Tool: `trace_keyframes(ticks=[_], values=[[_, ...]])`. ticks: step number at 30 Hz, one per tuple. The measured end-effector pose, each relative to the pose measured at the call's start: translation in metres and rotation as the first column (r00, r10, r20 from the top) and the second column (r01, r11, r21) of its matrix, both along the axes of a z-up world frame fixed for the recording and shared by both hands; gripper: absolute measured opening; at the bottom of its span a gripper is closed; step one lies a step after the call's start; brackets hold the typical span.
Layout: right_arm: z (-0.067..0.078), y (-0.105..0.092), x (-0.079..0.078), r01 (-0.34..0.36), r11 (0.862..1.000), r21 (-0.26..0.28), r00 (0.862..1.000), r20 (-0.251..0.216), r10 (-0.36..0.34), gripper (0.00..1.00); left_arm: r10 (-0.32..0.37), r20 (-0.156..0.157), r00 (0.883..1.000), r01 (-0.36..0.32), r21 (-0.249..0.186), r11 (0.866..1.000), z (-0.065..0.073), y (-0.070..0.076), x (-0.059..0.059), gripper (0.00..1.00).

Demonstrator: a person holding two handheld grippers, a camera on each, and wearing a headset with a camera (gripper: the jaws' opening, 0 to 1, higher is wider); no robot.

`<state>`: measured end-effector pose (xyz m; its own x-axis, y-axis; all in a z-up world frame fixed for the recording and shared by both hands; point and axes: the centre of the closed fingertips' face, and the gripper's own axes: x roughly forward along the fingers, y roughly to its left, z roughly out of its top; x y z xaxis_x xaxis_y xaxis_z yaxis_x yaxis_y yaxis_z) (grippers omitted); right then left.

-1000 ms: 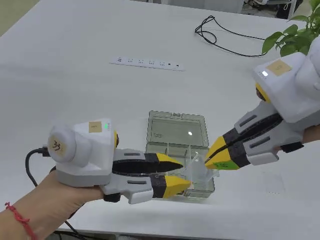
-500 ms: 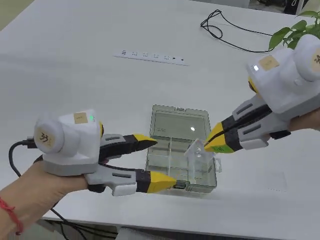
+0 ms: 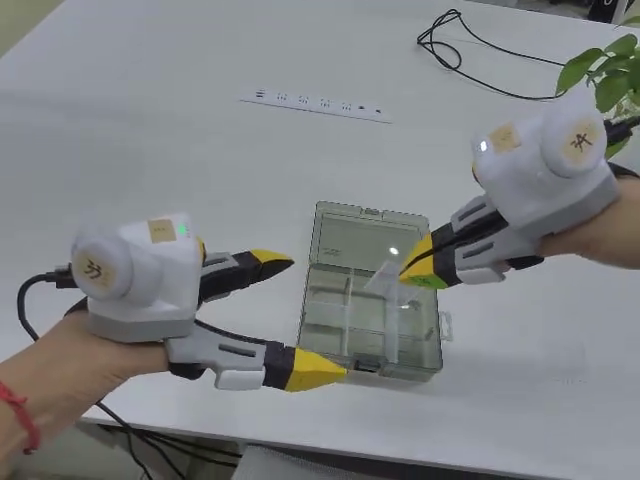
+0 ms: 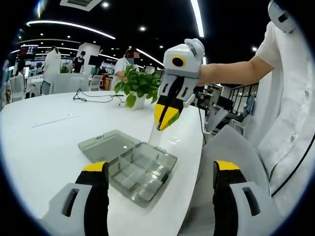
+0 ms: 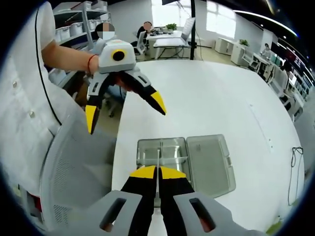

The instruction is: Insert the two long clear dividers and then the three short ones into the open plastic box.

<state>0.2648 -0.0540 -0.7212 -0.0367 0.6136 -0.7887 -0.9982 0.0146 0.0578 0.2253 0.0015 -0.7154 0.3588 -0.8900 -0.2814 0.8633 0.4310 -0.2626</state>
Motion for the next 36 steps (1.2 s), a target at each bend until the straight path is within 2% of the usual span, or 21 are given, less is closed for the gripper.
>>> trace_keyframes(ticks=[6, 10, 14, 25, 30, 36], values=[[-0.015, 0.002, 0.004, 0.018, 1.000, 0.003, 1.000, -0.003, -0.018, 0.03, 0.008, -0.002, 1.000, -0.008, 0.004, 1.000, -0.003, 0.004, 0.001, 1.00], [-0.021, 0.003, 0.001, 0.020, 1.000, 0.007, 1.000, -0.015, -0.020, 0.03, 0.012, -0.007, 1.000, -0.012, 0.000, 1.000, -0.003, 0.005, 0.000, 1.00], [-0.029, 0.000, 0.005, 0.015, 1.000, -0.001, 1.000, -0.015, -0.015, 0.03, 0.012, -0.010, 1.000, -0.012, 0.007, 1.000, -0.005, 0.005, -0.001, 1.00], [-0.038, -0.001, 0.007, 0.016, 1.000, -0.004, 1.000, -0.019, -0.016, 0.03, 0.017, -0.012, 1.000, -0.017, 0.003, 1.000, -0.004, 0.005, -0.002, 1.00], [-0.039, 0.003, 0.001, -0.019, 1.000, 0.004, 1.000, 0.010, 0.019, 0.03, 0.022, -0.014, 1.000, -0.023, -0.002, 1.000, -0.005, 0.004, -0.001, 1.00], [-0.042, 0.004, 0.007, -0.031, 0.999, 0.021, 0.999, 0.027, 0.031, 0.02, 0.022, -0.016, 1.000, -0.022, -0.007, 1.000, -0.005, 0.002, 0.001, 1.00]])
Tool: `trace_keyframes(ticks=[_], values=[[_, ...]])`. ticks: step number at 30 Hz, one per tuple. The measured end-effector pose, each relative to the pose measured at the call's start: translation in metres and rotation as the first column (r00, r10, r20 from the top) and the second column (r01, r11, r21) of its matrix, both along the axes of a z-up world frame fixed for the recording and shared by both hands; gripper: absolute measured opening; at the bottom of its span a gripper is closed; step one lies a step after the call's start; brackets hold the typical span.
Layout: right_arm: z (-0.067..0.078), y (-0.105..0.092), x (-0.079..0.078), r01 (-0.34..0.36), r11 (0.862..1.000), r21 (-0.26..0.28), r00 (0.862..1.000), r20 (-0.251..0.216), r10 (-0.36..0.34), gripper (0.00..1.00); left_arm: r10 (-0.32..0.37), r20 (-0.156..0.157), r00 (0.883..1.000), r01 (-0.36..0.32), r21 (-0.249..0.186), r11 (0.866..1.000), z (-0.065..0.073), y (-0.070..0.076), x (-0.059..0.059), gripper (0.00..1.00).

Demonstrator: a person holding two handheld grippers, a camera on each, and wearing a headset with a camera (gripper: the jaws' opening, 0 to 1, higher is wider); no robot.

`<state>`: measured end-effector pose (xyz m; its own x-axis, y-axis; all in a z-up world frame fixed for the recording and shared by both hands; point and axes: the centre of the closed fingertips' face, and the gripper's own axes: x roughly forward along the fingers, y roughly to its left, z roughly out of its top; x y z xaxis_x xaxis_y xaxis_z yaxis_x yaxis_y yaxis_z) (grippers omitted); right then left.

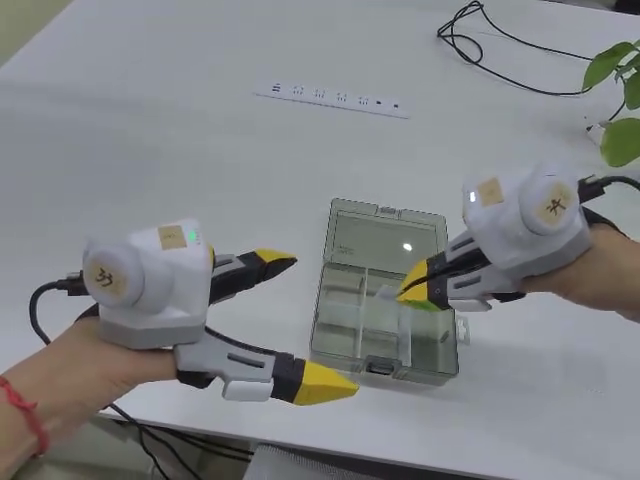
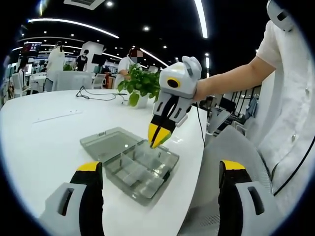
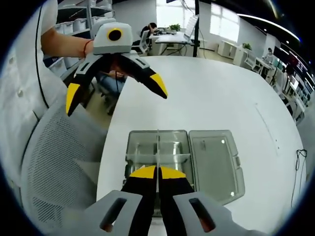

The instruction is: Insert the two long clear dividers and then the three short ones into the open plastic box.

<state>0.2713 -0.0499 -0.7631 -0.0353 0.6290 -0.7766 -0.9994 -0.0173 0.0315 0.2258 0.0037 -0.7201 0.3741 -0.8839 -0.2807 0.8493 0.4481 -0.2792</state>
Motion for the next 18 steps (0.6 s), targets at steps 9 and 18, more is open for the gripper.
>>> trace_keyframes(ticks=[9, 18], values=[[-0.001, 0.001, -0.002, -0.029, 0.999, 0.014, 0.999, 0.026, 0.028, 0.02, -0.002, -0.006, 1.000, 0.002, 0.001, 1.000, -0.002, -0.001, 0.001, 1.00], [-0.011, 0.007, -0.001, -0.031, 1.000, 0.005, 0.999, 0.029, 0.031, 0.02, -0.007, -0.002, 1.000, 0.007, 0.001, 1.000, -0.002, -0.001, 0.002, 1.00]])
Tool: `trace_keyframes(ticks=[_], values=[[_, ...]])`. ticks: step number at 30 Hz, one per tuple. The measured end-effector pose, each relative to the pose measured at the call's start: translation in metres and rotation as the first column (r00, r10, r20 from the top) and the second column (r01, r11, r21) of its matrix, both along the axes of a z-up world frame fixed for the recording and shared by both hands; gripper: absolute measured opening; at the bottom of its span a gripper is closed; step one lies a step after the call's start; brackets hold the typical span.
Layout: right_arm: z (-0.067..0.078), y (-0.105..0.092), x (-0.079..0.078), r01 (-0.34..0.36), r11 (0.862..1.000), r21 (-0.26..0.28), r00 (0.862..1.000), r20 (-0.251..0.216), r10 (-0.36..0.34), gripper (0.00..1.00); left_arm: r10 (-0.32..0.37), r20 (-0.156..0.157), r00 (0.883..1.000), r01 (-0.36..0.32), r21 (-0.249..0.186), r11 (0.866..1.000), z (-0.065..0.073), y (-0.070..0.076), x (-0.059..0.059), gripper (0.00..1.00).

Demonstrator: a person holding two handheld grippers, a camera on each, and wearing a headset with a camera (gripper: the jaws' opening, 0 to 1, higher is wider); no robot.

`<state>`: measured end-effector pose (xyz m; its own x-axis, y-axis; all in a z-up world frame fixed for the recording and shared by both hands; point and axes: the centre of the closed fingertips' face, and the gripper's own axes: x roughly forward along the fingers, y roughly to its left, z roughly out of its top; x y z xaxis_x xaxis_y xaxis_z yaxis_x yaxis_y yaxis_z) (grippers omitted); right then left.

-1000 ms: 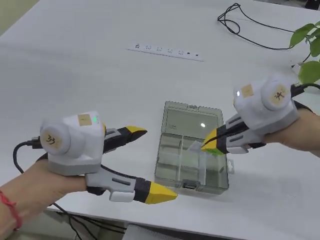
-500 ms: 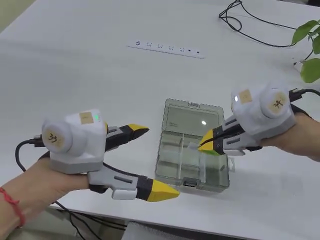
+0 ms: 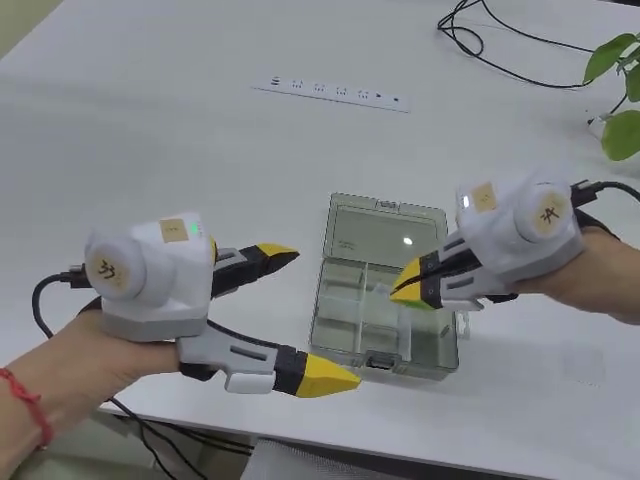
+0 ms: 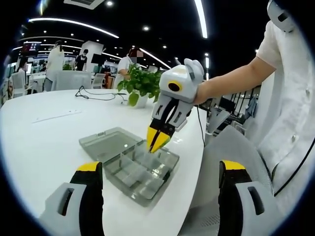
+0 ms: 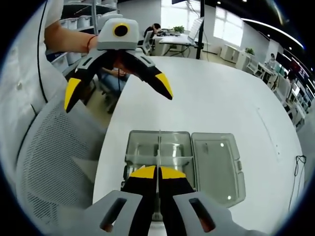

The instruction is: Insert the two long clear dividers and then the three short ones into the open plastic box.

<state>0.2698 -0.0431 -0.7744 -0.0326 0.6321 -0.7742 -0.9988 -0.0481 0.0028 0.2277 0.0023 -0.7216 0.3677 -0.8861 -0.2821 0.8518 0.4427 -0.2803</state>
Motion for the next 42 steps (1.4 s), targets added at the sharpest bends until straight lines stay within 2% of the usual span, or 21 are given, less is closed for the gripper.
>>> trace_keyframes(ticks=[11, 21, 36, 40, 42], values=[[-0.022, 0.004, 0.000, 0.016, 0.998, -0.063, 0.999, -0.028, -0.018, 0.02, -0.007, -0.011, 1.000, 0.007, 0.011, 1.000, -0.005, 0.001, -0.002, 1.00], [-0.036, 0.002, 0.000, 0.018, 0.994, -0.107, 0.999, -0.028, -0.021, 0.02, -0.005, -0.015, 1.000, 0.006, 0.013, 1.000, -0.007, 0.002, -0.002, 1.00], [-0.035, 0.002, -0.002, 0.033, 0.993, -0.113, 0.999, -0.032, -0.037, 0.03, -0.006, -0.011, 1.000, 0.006, 0.016, 1.000, -0.006, 0.002, -0.002, 1.00], [-0.030, 0.002, -0.001, 0.060, 0.994, -0.090, 0.997, -0.051, -0.065, 0.07, -0.007, -0.012, 1.000, 0.007, 0.021, 1.000, -0.006, 0.003, -0.003, 1.00], [-0.026, 0.001, -0.001, 0.057, 0.995, -0.085, 0.997, -0.039, -0.060, 0.08, -0.006, -0.011, 1.000, 0.006, 0.020, 1.000, -0.006, 0.003, -0.002, 1.00]])
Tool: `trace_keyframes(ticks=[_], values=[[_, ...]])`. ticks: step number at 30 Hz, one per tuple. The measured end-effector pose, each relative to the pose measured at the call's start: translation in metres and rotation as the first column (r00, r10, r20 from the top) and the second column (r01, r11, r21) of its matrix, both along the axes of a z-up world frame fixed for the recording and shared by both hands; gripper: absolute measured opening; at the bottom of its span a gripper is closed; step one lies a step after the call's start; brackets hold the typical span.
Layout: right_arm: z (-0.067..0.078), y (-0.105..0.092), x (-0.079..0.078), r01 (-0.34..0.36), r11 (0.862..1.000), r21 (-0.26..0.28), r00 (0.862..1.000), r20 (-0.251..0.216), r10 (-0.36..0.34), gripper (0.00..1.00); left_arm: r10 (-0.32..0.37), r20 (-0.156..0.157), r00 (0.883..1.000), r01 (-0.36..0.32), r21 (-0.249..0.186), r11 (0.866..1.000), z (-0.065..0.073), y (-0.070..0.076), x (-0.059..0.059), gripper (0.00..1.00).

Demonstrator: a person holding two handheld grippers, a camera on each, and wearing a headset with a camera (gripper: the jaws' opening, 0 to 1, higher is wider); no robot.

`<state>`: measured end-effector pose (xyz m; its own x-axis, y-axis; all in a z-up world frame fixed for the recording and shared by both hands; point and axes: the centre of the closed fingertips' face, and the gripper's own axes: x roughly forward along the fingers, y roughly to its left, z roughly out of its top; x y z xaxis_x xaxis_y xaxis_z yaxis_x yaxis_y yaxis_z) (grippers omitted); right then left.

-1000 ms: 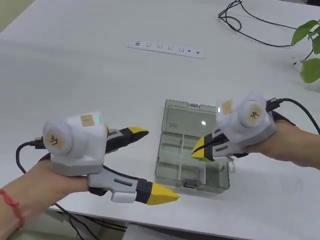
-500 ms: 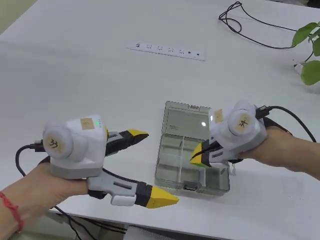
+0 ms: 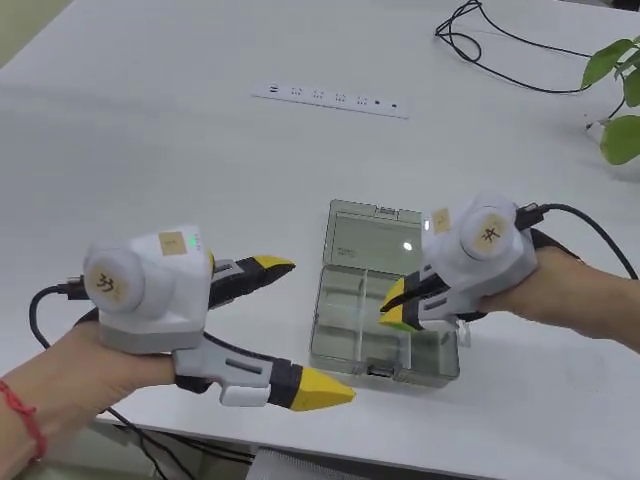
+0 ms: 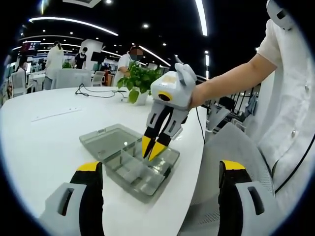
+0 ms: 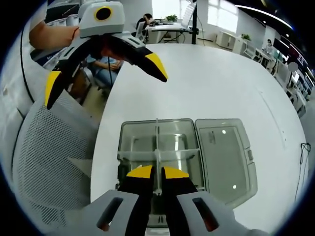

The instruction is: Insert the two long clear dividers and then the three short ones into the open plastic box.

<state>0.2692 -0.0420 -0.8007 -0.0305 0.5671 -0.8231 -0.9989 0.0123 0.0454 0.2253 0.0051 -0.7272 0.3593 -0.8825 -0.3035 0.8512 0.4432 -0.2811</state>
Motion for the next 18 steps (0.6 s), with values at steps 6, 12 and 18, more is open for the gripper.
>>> trace_keyframes(ticks=[6, 12, 18], values=[[0.018, -0.004, 0.005, 0.048, 0.998, 0.048, 0.999, -0.001, -0.048, 0.12, 0.001, 0.002, 1.000, -0.001, 0.002, 1.000, 0.001, 0.000, 0.001, 1.00], [0.032, -0.014, 0.009, 0.081, 0.994, 0.079, 0.997, 0.008, -0.082, 0.19, 0.001, 0.003, 1.000, -0.001, 0.001, 1.000, 0.003, 0.000, 0.001, 1.00], [0.045, -0.027, 0.007, 0.120, 0.988, 0.102, 0.993, 0.005, -0.121, 0.25, 0.001, 0.005, 1.000, -0.001, 0.003, 1.000, 0.005, -0.001, 0.001, 1.00]])
